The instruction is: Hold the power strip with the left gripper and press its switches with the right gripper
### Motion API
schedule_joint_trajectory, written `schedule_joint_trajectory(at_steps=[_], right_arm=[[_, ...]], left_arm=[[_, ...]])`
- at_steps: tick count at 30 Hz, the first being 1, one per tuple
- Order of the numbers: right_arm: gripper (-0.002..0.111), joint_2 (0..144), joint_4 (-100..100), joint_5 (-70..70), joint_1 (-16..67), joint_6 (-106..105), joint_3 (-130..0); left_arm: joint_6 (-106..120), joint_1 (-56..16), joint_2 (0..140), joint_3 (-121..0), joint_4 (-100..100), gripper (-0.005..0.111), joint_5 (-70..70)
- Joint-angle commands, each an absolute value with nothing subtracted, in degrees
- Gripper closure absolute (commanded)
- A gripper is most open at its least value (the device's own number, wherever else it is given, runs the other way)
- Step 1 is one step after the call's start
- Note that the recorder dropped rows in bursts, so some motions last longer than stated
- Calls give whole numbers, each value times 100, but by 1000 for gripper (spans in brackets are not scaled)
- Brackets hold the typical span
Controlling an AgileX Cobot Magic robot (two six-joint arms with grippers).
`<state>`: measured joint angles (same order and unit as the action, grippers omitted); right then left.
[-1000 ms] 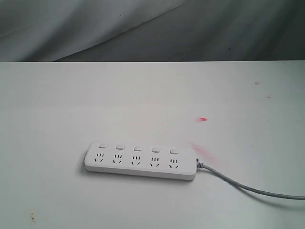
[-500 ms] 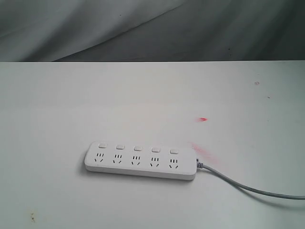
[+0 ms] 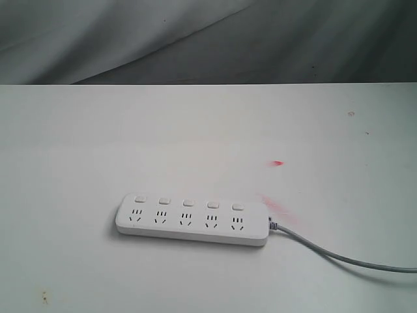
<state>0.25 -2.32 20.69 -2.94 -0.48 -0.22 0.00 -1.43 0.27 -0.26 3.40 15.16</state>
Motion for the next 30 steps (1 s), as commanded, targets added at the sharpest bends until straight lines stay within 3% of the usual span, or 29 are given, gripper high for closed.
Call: schedule_joint_trajectory(at_steps=[1, 12, 23, 30], right_arm=[[108, 0, -237, 1988, -343, -40, 0], [108, 0, -237, 1988, -343, -40, 0], [108, 0, -237, 1988, -343, -40, 0], [108, 0, -237, 1988, -343, -40, 0]], left_arm=[[-35, -139, 0, 0, 343, 107, 1523], [0, -139, 0, -49, 554, 107, 920], [-614, -139, 56, -1210, 489, 107, 1110], [-614, -139, 1062, -2035, 489, 107, 1418]])
